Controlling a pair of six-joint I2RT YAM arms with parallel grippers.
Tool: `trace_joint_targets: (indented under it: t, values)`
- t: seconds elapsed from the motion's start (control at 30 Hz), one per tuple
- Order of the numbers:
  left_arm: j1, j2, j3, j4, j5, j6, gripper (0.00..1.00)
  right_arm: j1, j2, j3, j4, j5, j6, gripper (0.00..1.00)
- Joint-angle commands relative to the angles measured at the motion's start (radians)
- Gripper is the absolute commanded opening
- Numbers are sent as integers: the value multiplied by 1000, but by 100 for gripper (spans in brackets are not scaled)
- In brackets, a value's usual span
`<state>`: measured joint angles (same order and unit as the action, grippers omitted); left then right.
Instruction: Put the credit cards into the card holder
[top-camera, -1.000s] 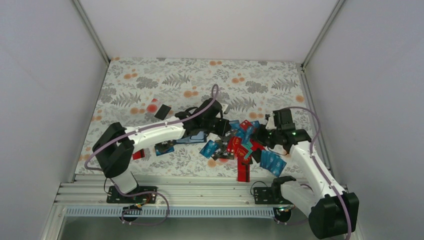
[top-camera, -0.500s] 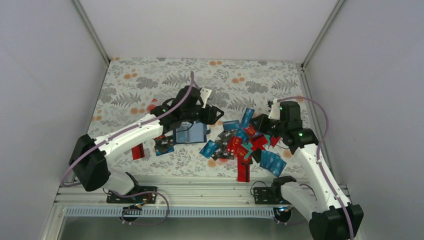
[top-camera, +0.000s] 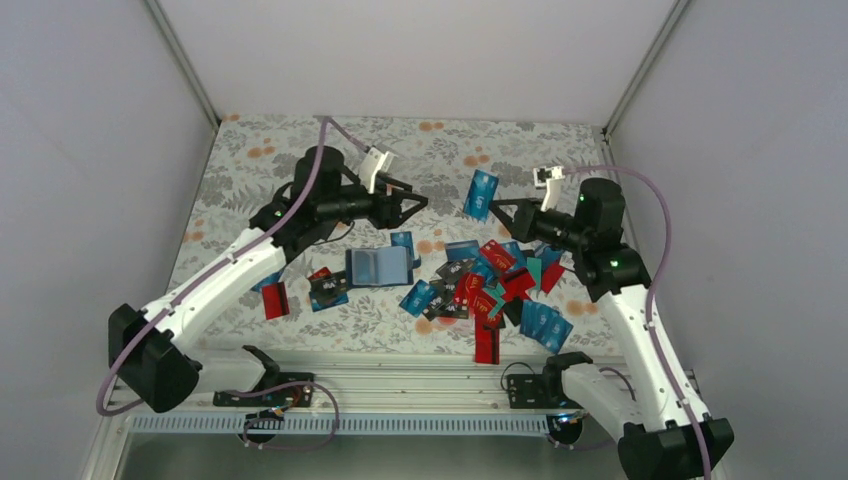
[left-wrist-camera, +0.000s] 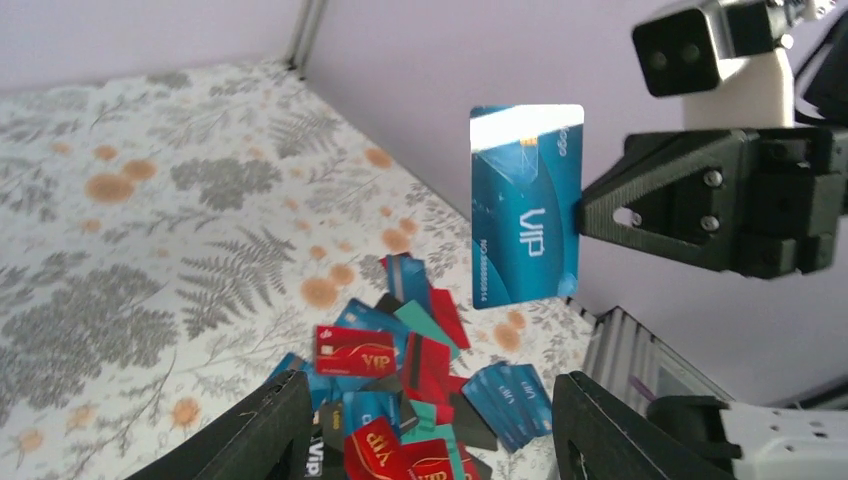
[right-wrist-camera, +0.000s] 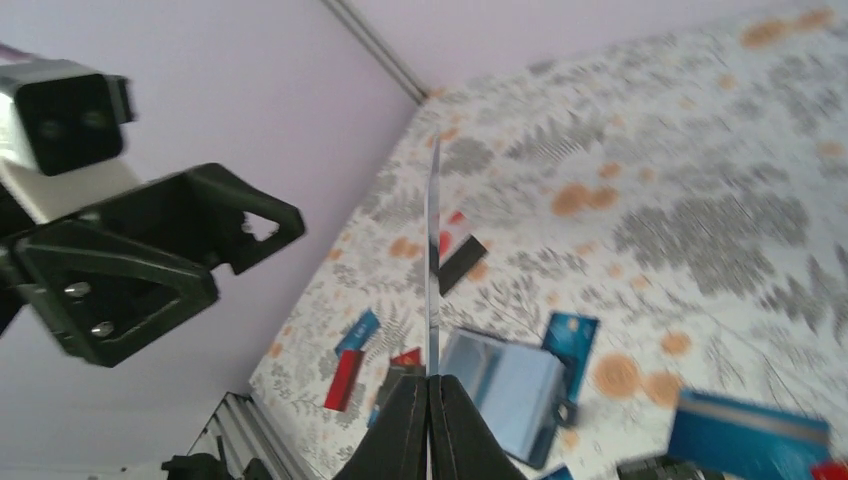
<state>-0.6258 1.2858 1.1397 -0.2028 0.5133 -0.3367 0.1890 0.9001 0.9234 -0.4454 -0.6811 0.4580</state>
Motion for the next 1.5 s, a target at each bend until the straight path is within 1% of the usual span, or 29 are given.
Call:
trace_joint_targets:
  t: [0.0, 0.2, 0.47, 0.67, 0.8, 0.97, 1.33, 1.47]
  values:
    - [40, -47, 8, 78, 204, 60, 60, 0, 8, 74, 116, -168, -67, 4]
    - [76, -67, 52, 123, 367, 69, 59, 0, 38, 110, 242, -363, -23, 4]
    - [79, -45, 85, 232, 461, 0, 57, 3, 72, 137, 337, -508, 18, 4]
    - [76, 17, 83, 329, 521, -68, 52, 16, 88, 138, 367, -545, 31, 4]
    - [66, 53, 101, 352, 570, -81, 50, 29, 95, 148, 365, -562, 22, 4]
    - [39, 64, 136, 300, 589, -34, 46, 49, 110, 171, 341, -578, -4, 4]
    - [27, 57, 158, 237, 577, 4, 28, 74, 135, 207, 286, -587, -48, 4]
    - [28, 53, 179, 181, 556, 37, 25, 78, 135, 212, 268, -579, -63, 4]
